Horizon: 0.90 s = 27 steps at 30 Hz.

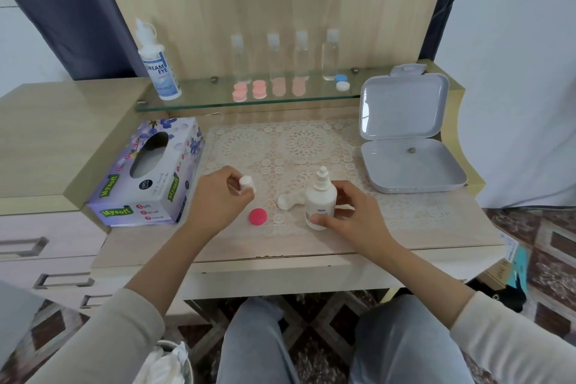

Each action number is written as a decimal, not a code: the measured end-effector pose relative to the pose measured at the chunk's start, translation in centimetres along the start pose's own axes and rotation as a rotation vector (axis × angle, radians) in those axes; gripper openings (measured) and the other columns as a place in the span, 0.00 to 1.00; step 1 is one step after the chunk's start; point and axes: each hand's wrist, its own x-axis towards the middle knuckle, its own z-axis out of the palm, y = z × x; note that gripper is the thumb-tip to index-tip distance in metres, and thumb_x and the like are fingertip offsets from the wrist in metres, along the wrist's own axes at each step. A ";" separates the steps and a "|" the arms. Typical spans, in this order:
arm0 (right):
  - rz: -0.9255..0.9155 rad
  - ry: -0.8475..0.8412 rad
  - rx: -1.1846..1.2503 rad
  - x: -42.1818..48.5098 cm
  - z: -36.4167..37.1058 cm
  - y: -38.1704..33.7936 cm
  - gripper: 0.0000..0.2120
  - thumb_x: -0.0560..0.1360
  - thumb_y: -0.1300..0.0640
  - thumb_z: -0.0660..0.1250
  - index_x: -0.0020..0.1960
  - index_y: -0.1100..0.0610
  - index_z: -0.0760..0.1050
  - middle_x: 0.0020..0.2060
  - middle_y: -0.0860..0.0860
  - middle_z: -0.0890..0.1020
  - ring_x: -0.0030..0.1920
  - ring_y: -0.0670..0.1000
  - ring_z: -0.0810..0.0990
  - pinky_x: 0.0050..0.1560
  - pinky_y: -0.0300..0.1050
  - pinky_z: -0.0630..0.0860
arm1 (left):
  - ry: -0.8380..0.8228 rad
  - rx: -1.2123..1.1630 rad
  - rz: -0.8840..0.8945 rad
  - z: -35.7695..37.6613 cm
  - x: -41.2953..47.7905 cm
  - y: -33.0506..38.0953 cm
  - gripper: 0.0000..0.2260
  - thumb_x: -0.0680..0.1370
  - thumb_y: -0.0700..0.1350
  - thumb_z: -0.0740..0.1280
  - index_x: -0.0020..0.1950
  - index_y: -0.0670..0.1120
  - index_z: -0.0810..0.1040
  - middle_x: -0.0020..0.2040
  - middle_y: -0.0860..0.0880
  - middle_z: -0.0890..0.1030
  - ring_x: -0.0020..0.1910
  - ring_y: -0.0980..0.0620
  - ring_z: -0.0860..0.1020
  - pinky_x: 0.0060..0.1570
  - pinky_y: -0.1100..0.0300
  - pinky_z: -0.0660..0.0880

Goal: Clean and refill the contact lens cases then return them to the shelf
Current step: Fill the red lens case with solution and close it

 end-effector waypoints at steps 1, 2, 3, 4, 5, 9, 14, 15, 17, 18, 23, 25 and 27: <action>0.001 0.004 0.002 0.0 0.0 0.0 0.22 0.64 0.57 0.77 0.53 0.49 0.71 0.47 0.39 0.77 0.48 0.38 0.76 0.46 0.31 0.75 | -0.011 0.025 -0.030 0.0 0.0 -0.9 0.06 0.70 0.41 0.71 0.44 0.42 0.77 0.34 0.53 0.76 0.34 0.56 0.74 0.39 0.64 0.71; 0.002 0.009 0.004 0.0 0.0 0.1 0.22 0.64 0.57 0.77 0.53 0.50 0.71 0.47 0.39 0.78 0.49 0.39 0.76 0.47 0.32 0.75 | -0.020 0.039 -0.053 0.0 -0.1 -1.7 0.07 0.70 0.41 0.71 0.45 0.42 0.77 0.35 0.52 0.76 0.35 0.54 0.74 0.39 0.63 0.71; 0.005 0.014 0.006 0.0 0.1 0.2 0.22 0.63 0.57 0.77 0.53 0.50 0.72 0.47 0.40 0.78 0.49 0.40 0.77 0.48 0.34 0.75 | -0.026 0.043 -0.064 0.0 -0.1 -2.2 0.07 0.70 0.40 0.71 0.45 0.42 0.76 0.37 0.50 0.77 0.36 0.53 0.75 0.40 0.61 0.72; 0.007 0.018 0.006 0.0 0.1 0.2 0.22 0.63 0.57 0.77 0.53 0.51 0.72 0.47 0.40 0.78 0.49 0.41 0.77 0.48 0.34 0.76 | -0.027 0.041 -0.066 0.1 -0.1 -2.7 0.07 0.70 0.40 0.71 0.44 0.42 0.76 0.37 0.49 0.78 0.37 0.52 0.75 0.41 0.59 0.73; 0.007 0.022 0.003 0.0 0.1 0.2 0.21 0.63 0.57 0.77 0.52 0.51 0.72 0.47 0.40 0.78 0.49 0.41 0.77 0.48 0.35 0.76 | -0.023 0.031 -0.065 0.1 -0.2 -3.0 0.06 0.70 0.39 0.71 0.44 0.42 0.76 0.38 0.48 0.78 0.38 0.51 0.76 0.42 0.58 0.74; -0.006 0.032 0.008 -0.1 0.1 0.2 0.20 0.63 0.58 0.77 0.49 0.46 0.72 0.46 0.40 0.78 0.49 0.41 0.77 0.48 0.34 0.76 | 0.027 -0.008 -0.074 0.8 -0.1 -3.6 0.11 0.70 0.40 0.72 0.50 0.41 0.76 0.41 0.47 0.77 0.41 0.51 0.75 0.47 0.55 0.75; 0.007 -0.007 0.021 0.1 -0.1 0.2 0.20 0.64 0.59 0.76 0.52 0.48 0.73 0.48 0.44 0.80 0.50 0.44 0.78 0.48 0.37 0.76 | 0.269 -0.014 -0.027 1.6 -1.0 -1.7 0.20 0.71 0.43 0.71 0.61 0.42 0.71 0.48 0.47 0.72 0.47 0.50 0.70 0.49 0.59 0.68; 0.013 -0.017 0.021 0.2 -0.2 0.1 0.20 0.64 0.59 0.76 0.53 0.50 0.74 0.49 0.44 0.80 0.50 0.44 0.78 0.48 0.36 0.76 | 0.296 -0.020 0.041 1.8 -1.4 -0.9 0.19 0.71 0.43 0.71 0.60 0.43 0.72 0.47 0.48 0.71 0.46 0.51 0.69 0.47 0.64 0.66; 0.013 -0.023 0.023 0.3 -0.4 -0.2 0.20 0.64 0.59 0.76 0.54 0.51 0.74 0.48 0.43 0.80 0.49 0.42 0.77 0.47 0.34 0.75 | 0.273 -0.052 0.175 2.1 -2.0 0.4 0.15 0.72 0.42 0.71 0.56 0.43 0.74 0.45 0.49 0.72 0.43 0.53 0.69 0.43 0.69 0.65; 0.007 -0.019 0.022 0.4 -0.6 -0.4 0.20 0.64 0.59 0.76 0.53 0.50 0.74 0.48 0.43 0.80 0.49 0.41 0.77 0.48 0.33 0.75 | 0.228 -0.058 0.234 2.3 -2.2 0.7 0.13 0.72 0.42 0.71 0.54 0.43 0.75 0.44 0.49 0.73 0.42 0.53 0.70 0.42 0.70 0.65; -0.041 0.017 -0.046 1.6 -1.7 -1.2 0.21 0.63 0.58 0.77 0.53 0.50 0.75 0.48 0.46 0.81 0.50 0.46 0.79 0.53 0.40 0.75 | 0.016 0.004 0.299 4.3 -2.1 0.2 0.15 0.70 0.44 0.73 0.54 0.42 0.78 0.49 0.47 0.76 0.49 0.51 0.72 0.49 0.71 0.60; -0.056 0.020 -0.090 2.2 -2.2 -1.4 0.22 0.63 0.57 0.77 0.55 0.51 0.75 0.48 0.47 0.81 0.50 0.46 0.79 0.53 0.40 0.76 | -0.048 0.004 0.237 4.9 -2.0 -0.1 0.20 0.69 0.47 0.74 0.59 0.42 0.77 0.54 0.48 0.75 0.55 0.51 0.70 0.52 0.73 0.56; -0.069 0.013 -0.175 2.9 -2.7 -1.6 0.23 0.63 0.56 0.78 0.56 0.53 0.75 0.48 0.48 0.81 0.50 0.48 0.79 0.52 0.40 0.76 | -0.094 -0.012 0.193 5.5 -2.0 -0.4 0.23 0.69 0.48 0.74 0.60 0.42 0.76 0.56 0.47 0.75 0.57 0.51 0.69 0.53 0.73 0.56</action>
